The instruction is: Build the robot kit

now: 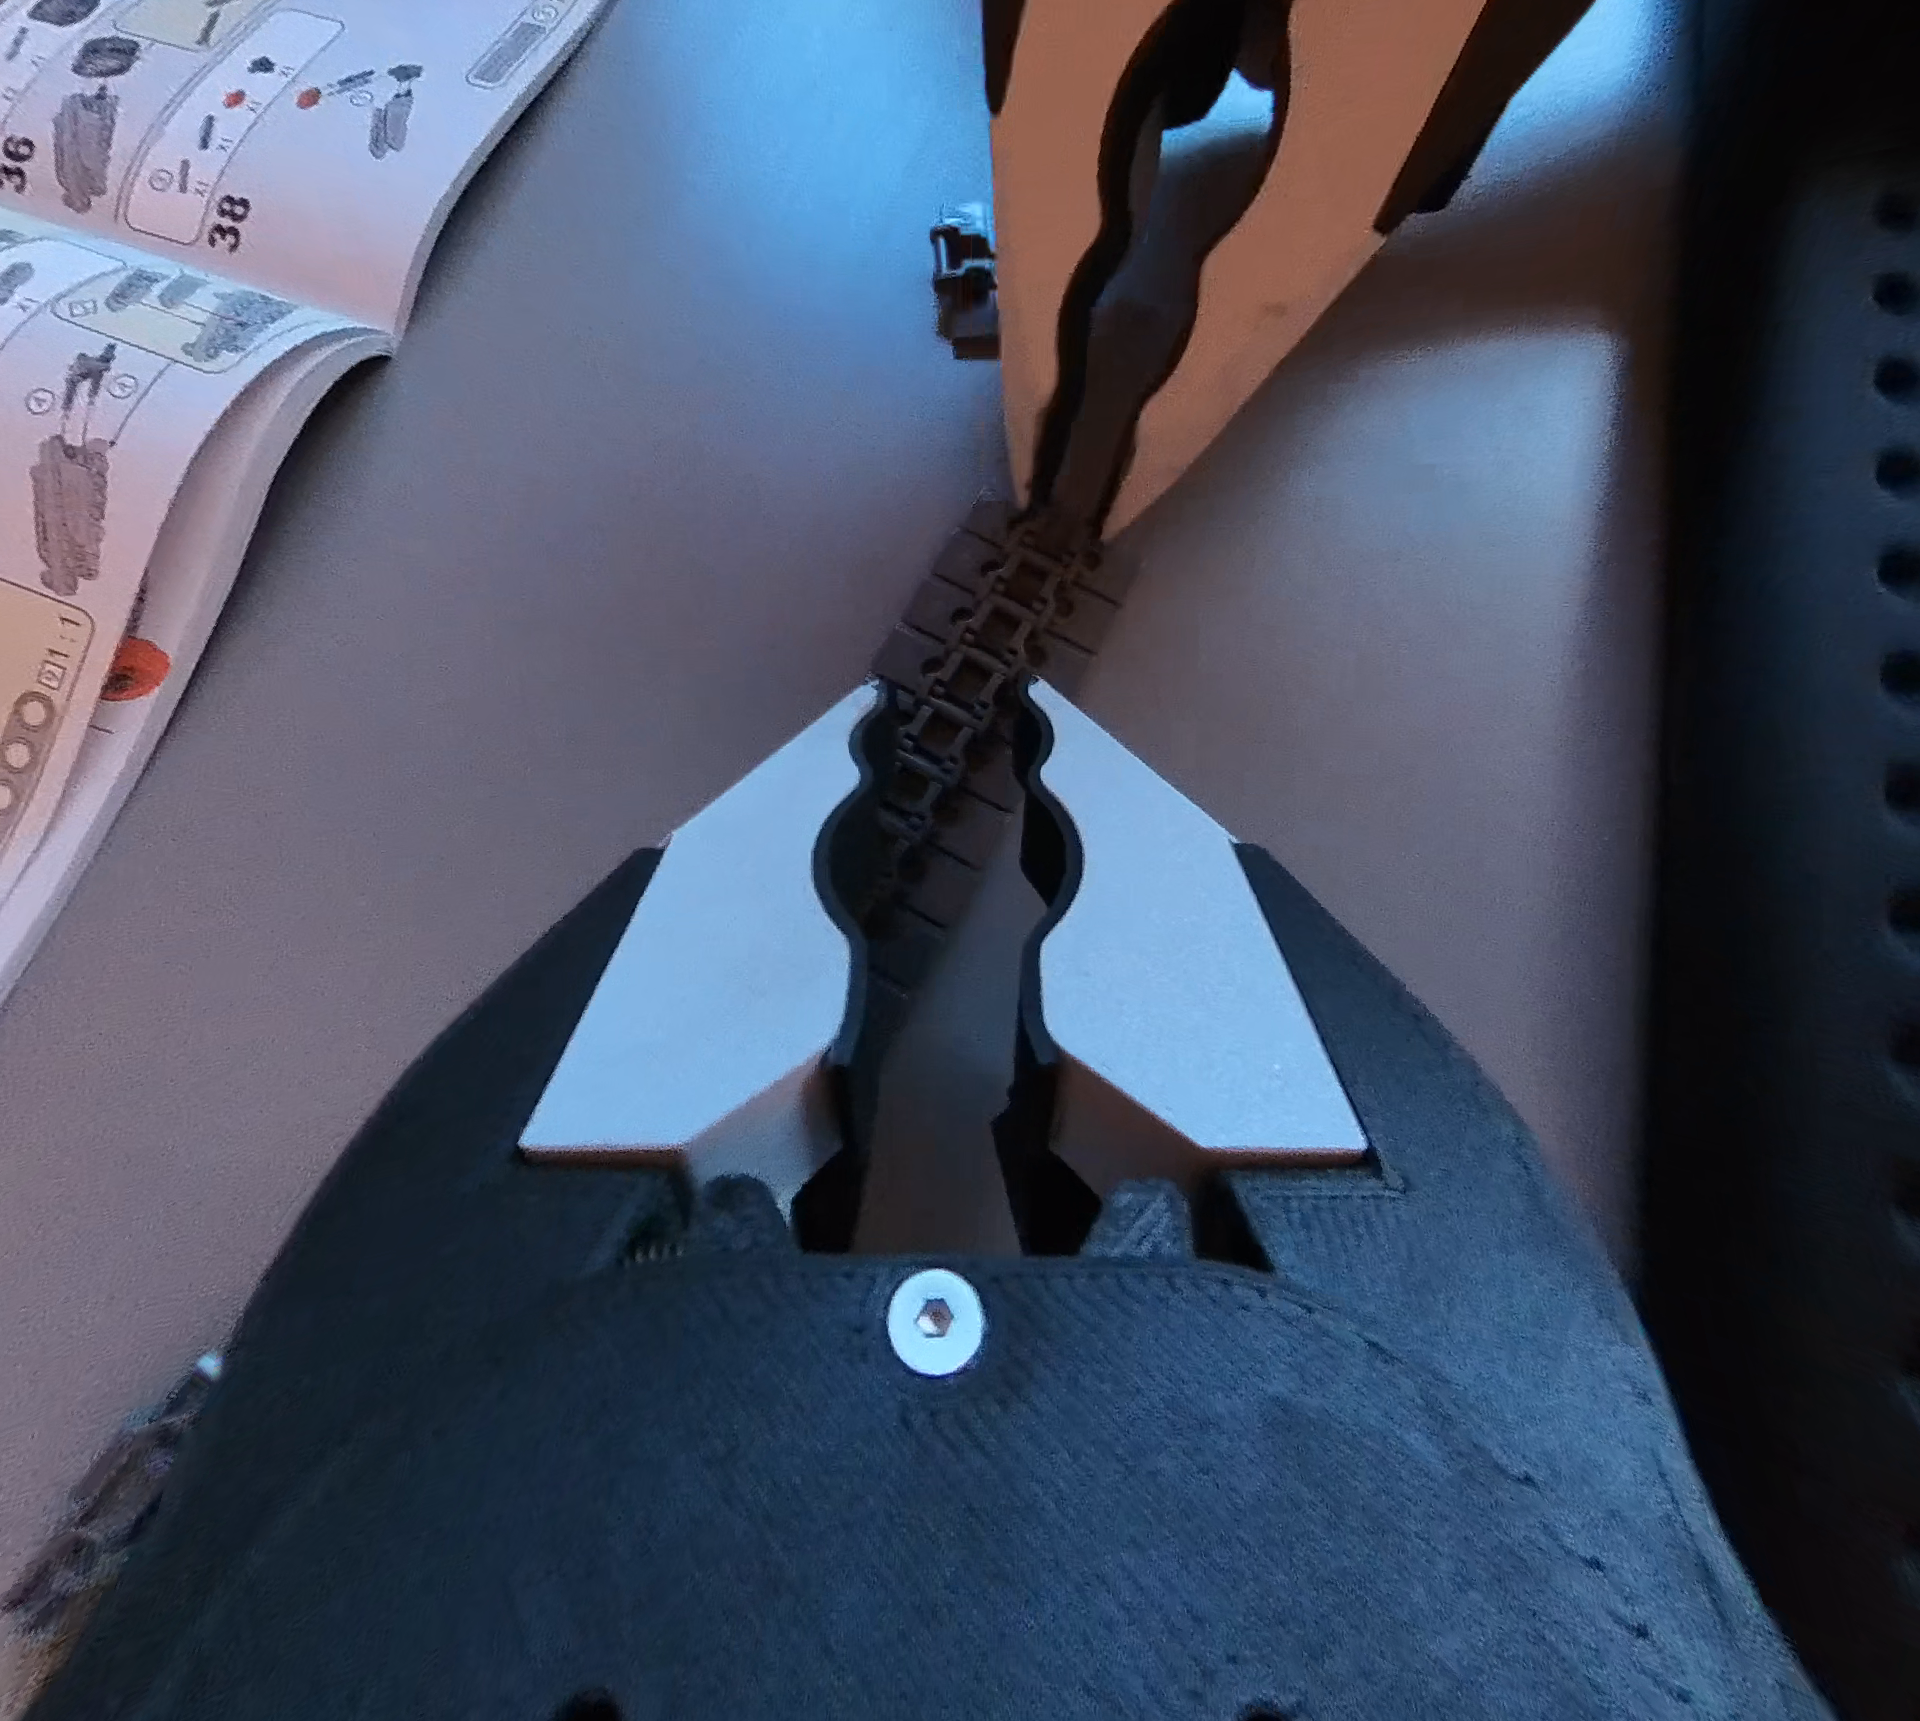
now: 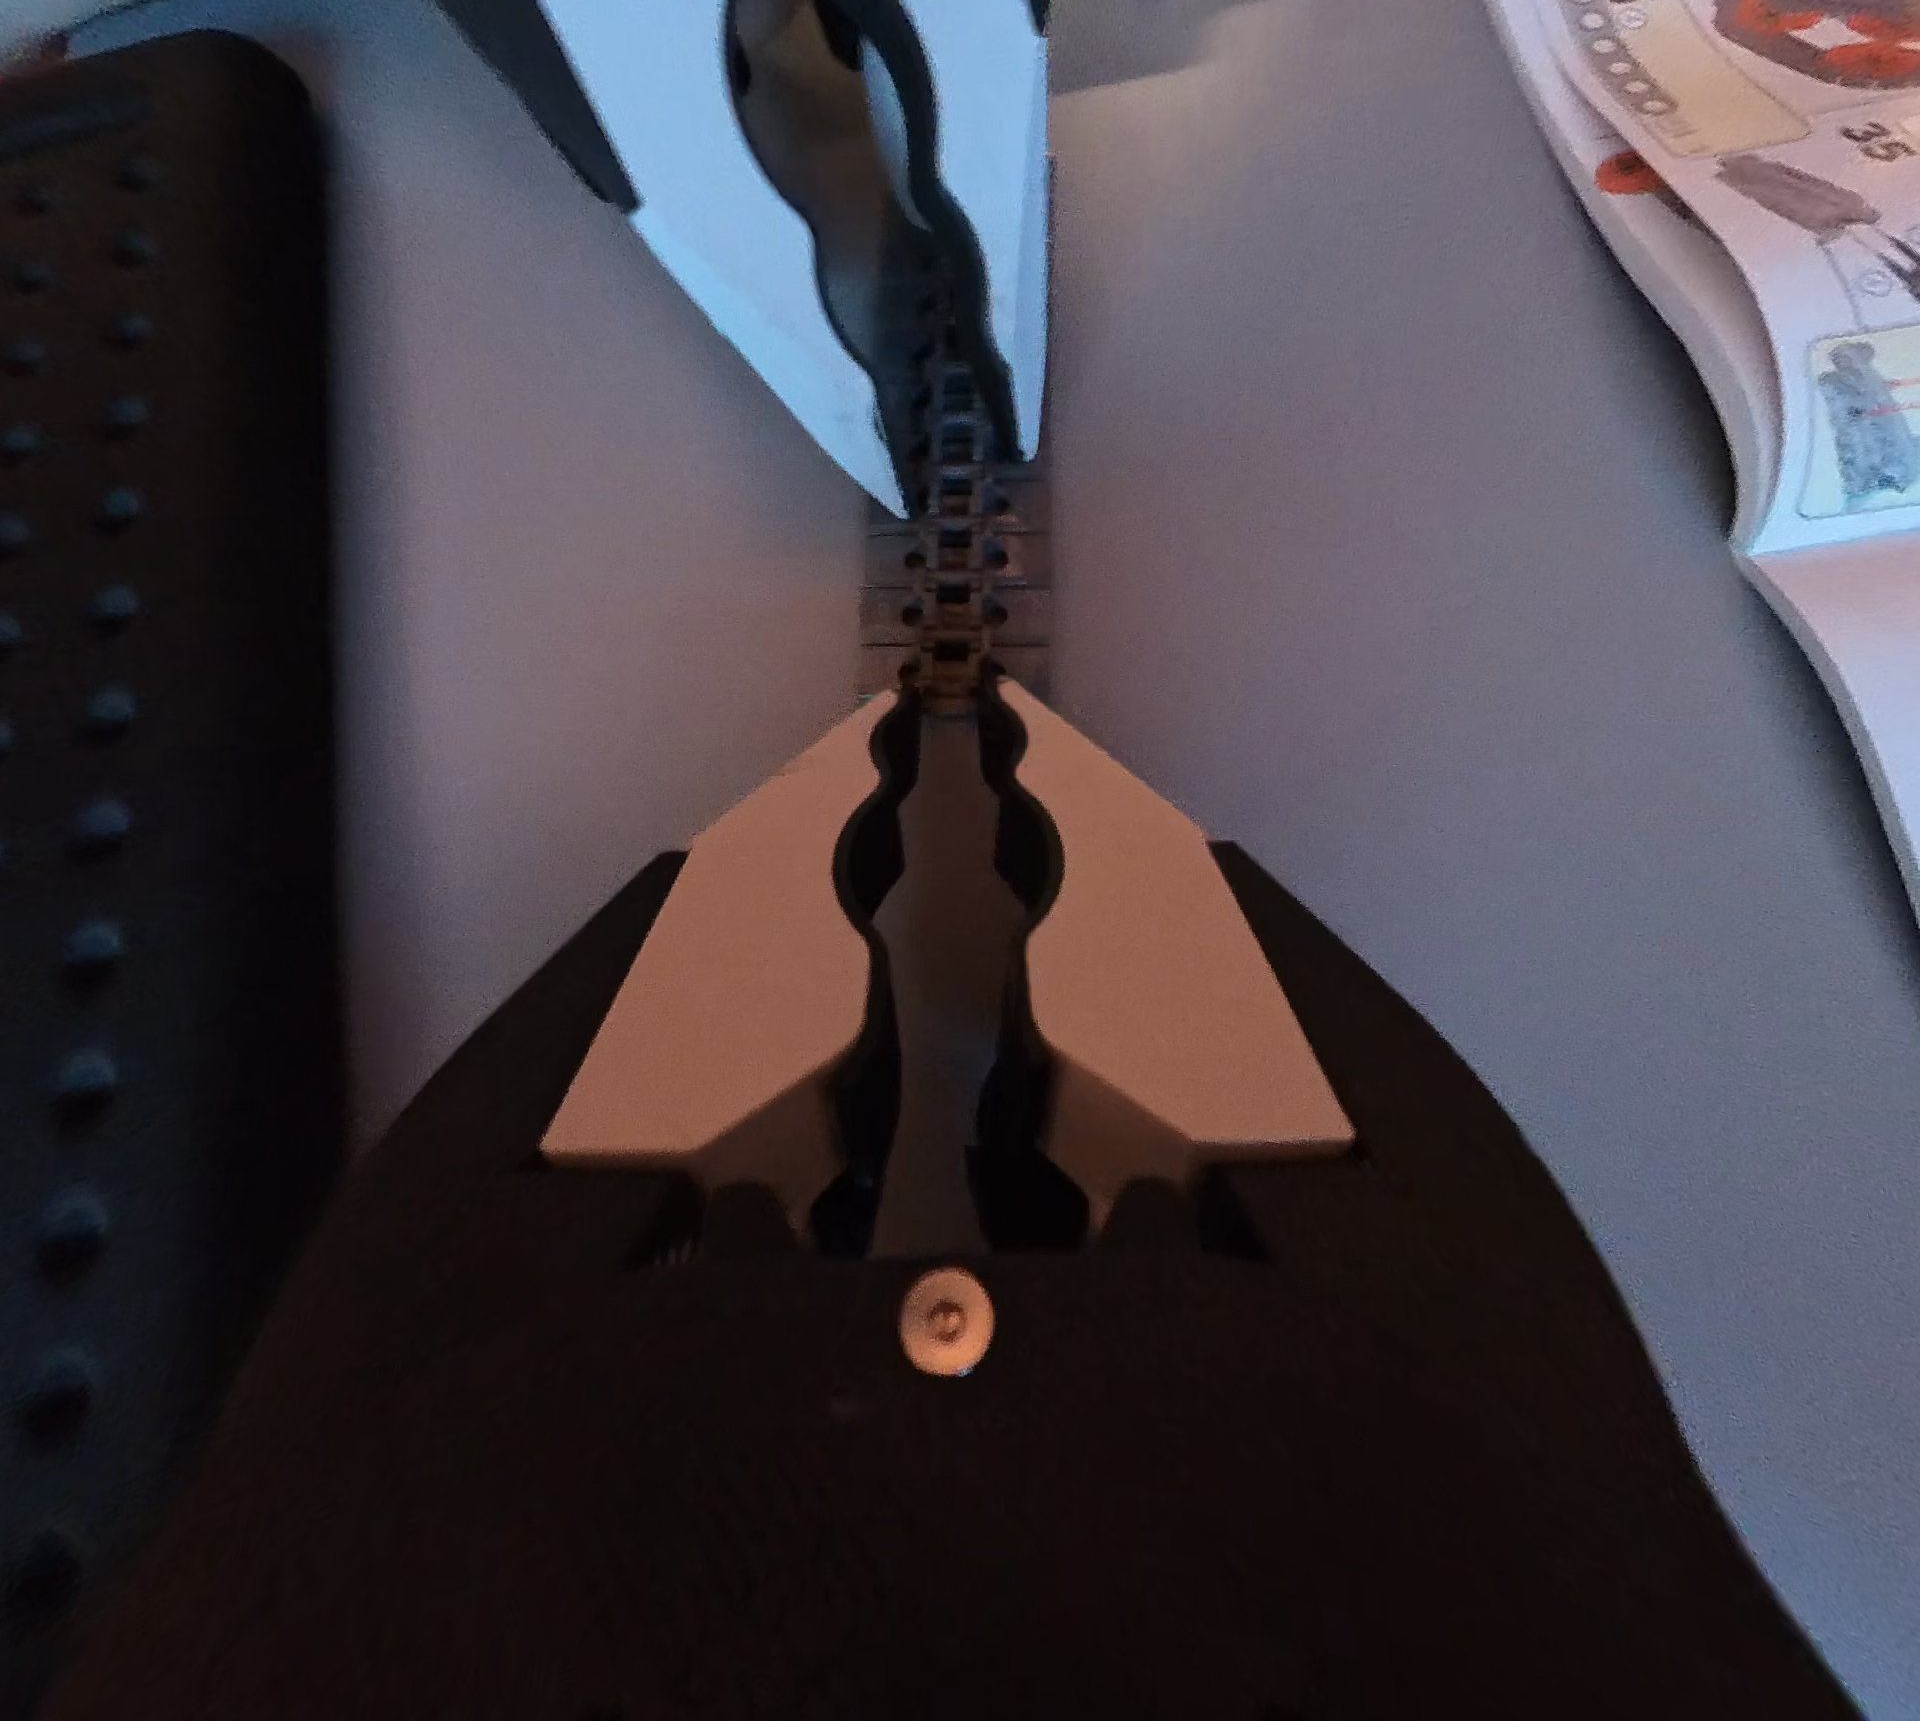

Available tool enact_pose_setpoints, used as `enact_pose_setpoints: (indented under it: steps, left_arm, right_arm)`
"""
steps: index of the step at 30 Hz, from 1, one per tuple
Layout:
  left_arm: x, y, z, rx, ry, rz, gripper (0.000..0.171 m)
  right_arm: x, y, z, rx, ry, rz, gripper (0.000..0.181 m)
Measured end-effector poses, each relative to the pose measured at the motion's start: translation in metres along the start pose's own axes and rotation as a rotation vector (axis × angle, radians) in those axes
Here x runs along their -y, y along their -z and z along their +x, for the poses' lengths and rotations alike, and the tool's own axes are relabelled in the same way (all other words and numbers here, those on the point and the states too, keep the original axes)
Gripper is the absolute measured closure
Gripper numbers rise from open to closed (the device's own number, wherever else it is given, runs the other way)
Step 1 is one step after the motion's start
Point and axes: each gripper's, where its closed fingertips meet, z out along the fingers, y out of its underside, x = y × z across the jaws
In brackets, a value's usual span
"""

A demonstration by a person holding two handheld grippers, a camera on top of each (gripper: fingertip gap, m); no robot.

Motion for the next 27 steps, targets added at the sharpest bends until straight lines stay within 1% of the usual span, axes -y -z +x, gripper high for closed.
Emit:
enact_pose_setpoints:
  steps: [1,3,4,6,8,9,11,14,16,17,18,19,20,22,23,24,25,27]
  left_arm:
    - [0.0,0.0,0.003,-0.02,0.015,-0.003,0.151]
    - [0.004,0.003,0.01,-0.069,0.043,0.006,0.142]
    - [0.008,0.004,0.012,-0.091,0.061,0.03,0.138]
    - [0.019,0.009,0.014,-0.143,0.11,0.098,0.125]
    - [0.026,0.014,0.014,-0.192,0.162,0.15,0.122]
    - [0.029,0.016,0.014,-0.211,0.178,0.17,0.122]
    - [0.032,0.018,0.011,-0.231,0.202,0.194,0.127]
    - [0.04,0.022,0.006,-0.226,0.203,0.241,0.129]
    - [0.047,0.026,0.003,-0.202,0.166,0.277,0.125]
    - [0.051,0.026,0.006,-0.212,0.127,0.29,0.124]
    - [0.054,0.024,0.008,-0.221,0.077,0.283,0.123]
    - [0.052,0.019,0.006,-0.211,0.031,0.245,0.122]
    - [0.05,0.015,0.008,-0.231,0.003,0.197,0.123]
    - [0.045,0.016,0.032,-0.405,0.048,0.117,0.133]
    - [0.04,0.013,0.035,-0.433,0.072,0.057,0.133]
    - [0.034,0.006,0.027,-0.385,0.074,-0.007,0.139]
    - [0.031,0.002,0.023,-0.367,0.059,-0.022,0.147]
    - [0.041,0.0,0.019,-0.372,0.065,0.065,0.164]
  right_arm:
    - [-0.001,0.001,-0.001,0.002,0.028,-0.007,0.171]
    - [-0.001,0.003,0.0,-0.03,0.14,-0.031,0.172]
    - [0.0,0.006,0.0,-0.065,0.241,-0.041,0.172]
    - [0.008,0.013,0.0,-0.146,0.505,-0.043,0.172]
    - [0.017,0.019,-0.003,-0.218,0.714,-0.04,0.172]
    - [0.019,0.02,-0.004,-0.238,0.773,-0.047,0.172]
    - [0.022,0.022,-0.006,-0.264,0.853,-0.048,0.172]
    - [0.025,0.025,-0.008,-0.3,0.91,-0.046,0.172]
    - [0.025,0.025,-0.01,-0.305,0.909,-0.049,0.172]
    - [0.025,0.025,-0.011,-0.302,0.908,-0.049,0.172]
    - [0.025,0.024,-0.013,-0.3,0.912,-0.048,0.172]
    - [0.026,0.024,-0.015,-0.299,0.925,-0.041,0.172]
    - [0.027,0.023,-0.016,-0.299,0.94,-0.038,0.172]
    - [0.027,0.023,-0.014,-0.315,0.955,-0.044,0.172]
    - [0.027,0.023,-0.015,-0.316,0.962,-0.036,0.172]
    - [0.029,0.024,-0.017,-0.315,0.967,-0.012,0.172]
    - [0.032,0.025,-0.018,-0.319,0.966,0.013,0.172]
    - [0.036,0.027,-0.012,-0.353,0.928,0.048,0.172]
